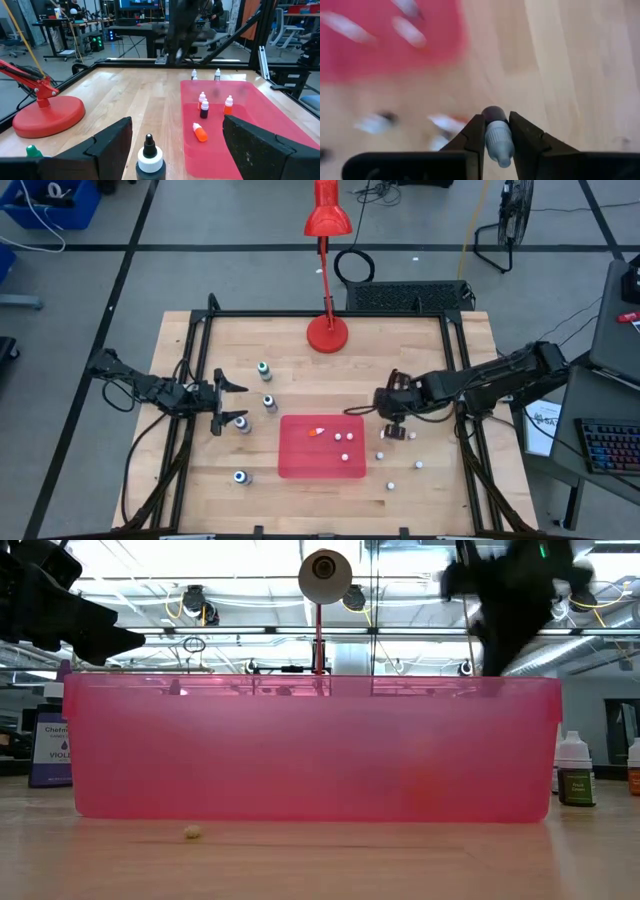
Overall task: Pick & Place food coloring
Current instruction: Put the small purple food coloring bottle into the pink container
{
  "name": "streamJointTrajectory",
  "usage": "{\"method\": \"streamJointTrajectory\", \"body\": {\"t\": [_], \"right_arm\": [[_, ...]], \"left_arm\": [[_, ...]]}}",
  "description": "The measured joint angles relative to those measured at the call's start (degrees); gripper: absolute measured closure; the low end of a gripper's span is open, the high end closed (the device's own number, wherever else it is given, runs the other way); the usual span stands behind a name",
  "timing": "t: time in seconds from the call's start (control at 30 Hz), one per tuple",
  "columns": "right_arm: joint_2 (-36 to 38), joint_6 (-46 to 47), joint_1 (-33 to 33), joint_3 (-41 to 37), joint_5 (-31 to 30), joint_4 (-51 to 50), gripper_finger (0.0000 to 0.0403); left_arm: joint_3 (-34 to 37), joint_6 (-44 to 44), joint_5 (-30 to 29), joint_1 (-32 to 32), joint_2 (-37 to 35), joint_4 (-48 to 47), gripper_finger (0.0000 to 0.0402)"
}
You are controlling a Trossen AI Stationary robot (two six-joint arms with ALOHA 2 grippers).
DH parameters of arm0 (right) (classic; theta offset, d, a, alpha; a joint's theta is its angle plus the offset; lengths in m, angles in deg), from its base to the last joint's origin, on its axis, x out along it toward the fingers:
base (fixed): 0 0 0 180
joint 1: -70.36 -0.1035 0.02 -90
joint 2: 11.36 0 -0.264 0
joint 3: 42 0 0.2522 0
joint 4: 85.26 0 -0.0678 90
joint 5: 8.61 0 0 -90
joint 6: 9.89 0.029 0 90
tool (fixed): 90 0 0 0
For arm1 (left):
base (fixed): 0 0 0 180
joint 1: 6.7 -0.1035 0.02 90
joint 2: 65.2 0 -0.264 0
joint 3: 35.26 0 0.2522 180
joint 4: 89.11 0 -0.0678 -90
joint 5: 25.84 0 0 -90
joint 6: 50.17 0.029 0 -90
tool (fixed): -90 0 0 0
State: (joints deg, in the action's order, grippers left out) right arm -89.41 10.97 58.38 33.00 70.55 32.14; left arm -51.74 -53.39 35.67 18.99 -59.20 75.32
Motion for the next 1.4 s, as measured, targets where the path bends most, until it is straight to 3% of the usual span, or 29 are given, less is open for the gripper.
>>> {"method": "streamJointTrajectory", "body": {"t": [0.17, 0.37, 0.5, 0.7, 0.87, 1.4], "right_arm": [[-7.7, -4.5, -4.5, 17.6, -3.5, -6.9, 0.035], [-24.5, -12.0, -7.1, 40.0, -5.6, -17.8, 0.035], [-35.2, -18.5, -7.7, 49.1, -5.3, -19.4, 0.035], [-45.7, -25.3, -7.7, 50.8, 2.1, -13.7, 0.035], [-51.0, -27.0, -7.6, 50.8, 2.1, -12.5, 0.035], [-52.8, -27.8, -9.0, 47.2, 2.0, -7.2, 0.035]], "left_arm": [[0.0, 0.0, 0.0, 0.0, 0.0, 0.0, 0.0096], [0.0, 0.0, 0.0, 0.0, 0.0, 0.2, 0.0096], [0.0, 0.0, 0.0, 0.0, 0.0, 0.2, 0.0096], [0.0, 0.0, 0.0, 0.0, 0.0, 0.3, 0.0096], [0.0, 0.0, 0.0, 0.0, 0.0, 0.3, 0.0096], [0.0, 0.0, 0.0, 0.0, 0.0, 0.3, 0.0096]]}}
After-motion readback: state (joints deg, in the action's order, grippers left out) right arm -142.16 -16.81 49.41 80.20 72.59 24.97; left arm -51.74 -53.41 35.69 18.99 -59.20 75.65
